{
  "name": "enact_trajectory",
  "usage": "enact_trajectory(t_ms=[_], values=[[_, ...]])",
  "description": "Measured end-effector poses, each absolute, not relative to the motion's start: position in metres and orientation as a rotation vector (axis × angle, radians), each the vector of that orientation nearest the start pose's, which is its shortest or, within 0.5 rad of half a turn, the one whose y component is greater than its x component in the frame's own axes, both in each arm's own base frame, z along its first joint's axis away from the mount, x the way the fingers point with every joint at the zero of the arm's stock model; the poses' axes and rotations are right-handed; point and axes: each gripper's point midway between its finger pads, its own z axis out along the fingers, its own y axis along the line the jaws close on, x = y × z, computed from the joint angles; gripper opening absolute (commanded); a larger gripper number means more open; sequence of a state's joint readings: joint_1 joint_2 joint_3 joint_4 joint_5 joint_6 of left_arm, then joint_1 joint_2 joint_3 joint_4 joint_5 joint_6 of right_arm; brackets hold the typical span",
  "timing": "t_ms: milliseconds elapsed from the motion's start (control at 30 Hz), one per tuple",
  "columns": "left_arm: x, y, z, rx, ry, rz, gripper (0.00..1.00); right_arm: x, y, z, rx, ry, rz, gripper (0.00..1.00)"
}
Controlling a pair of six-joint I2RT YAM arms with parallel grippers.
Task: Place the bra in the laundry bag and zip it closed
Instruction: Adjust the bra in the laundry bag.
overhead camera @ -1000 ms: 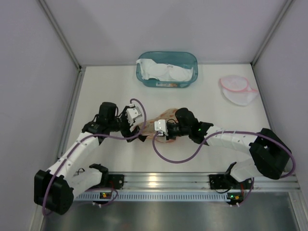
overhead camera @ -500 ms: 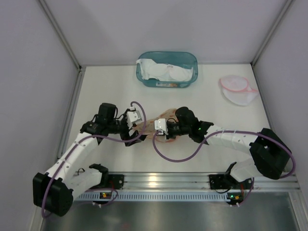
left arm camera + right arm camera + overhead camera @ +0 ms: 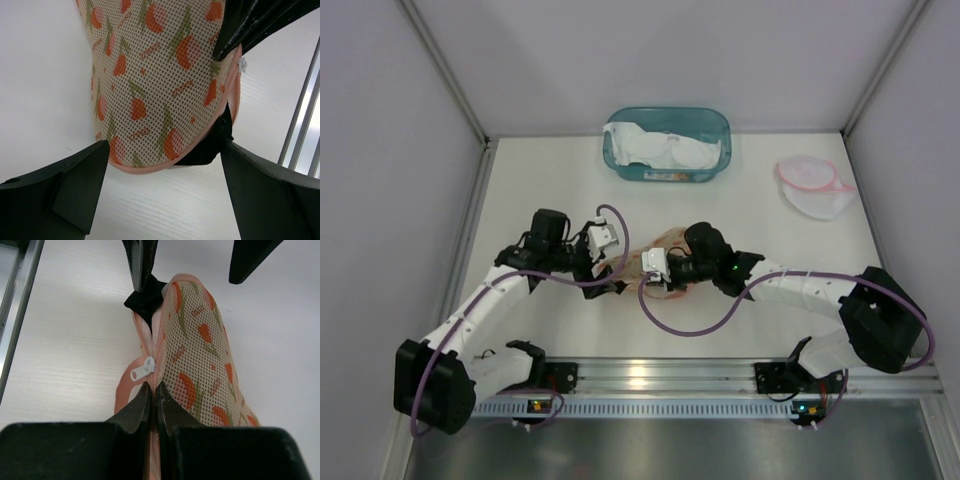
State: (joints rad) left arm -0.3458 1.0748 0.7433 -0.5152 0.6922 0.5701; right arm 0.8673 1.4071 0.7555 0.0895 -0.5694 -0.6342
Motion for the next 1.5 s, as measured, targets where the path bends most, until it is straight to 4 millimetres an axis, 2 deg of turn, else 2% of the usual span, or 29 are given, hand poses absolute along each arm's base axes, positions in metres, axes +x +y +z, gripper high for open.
enact_trajectory(t_ms=[433, 533, 767, 1000, 1133, 1267, 1433, 1500], values=[[0.241, -0.186, 0.139, 1.253, 1.840, -0.630, 0.98, 0.189, 0.345, 0.126, -1.680, 1.276, 0.773, 0.00], [0.238, -0.193, 0.138, 1.284, 1.813, -0.621, 0.98, 0.189, 0.345, 0.126, -1.680, 1.276, 0.776, 0.00], [0.225, -0.216, 0.125, 1.374, 1.754, -0.595, 0.98, 0.186, 0.346, 0.127, -1.682, 1.274, 0.794, 0.00], [0.246, -0.228, 0.109, 1.290, 1.814, -0.523, 0.98, 0.187, 0.345, 0.127, -1.680, 1.278, 0.795, 0.00], [0.251, -0.230, 0.100, 1.259, 1.868, -0.523, 0.98, 0.187, 0.344, 0.125, -1.681, 1.290, 0.788, 0.00], [0.243, -0.228, 0.118, 1.250, 1.826, -0.534, 0.98, 0.189, 0.344, 0.126, -1.675, 1.286, 0.786, 0.00], [0.218, -0.216, 0.166, 1.201, 1.691, -0.555, 0.98, 0.191, 0.345, 0.128, -1.663, 1.286, 0.784, 0.00], [0.210, -0.210, 0.176, 1.186, 1.668, -0.551, 0.97, 0.193, 0.345, 0.128, -1.645, 1.303, 0.783, 0.00]])
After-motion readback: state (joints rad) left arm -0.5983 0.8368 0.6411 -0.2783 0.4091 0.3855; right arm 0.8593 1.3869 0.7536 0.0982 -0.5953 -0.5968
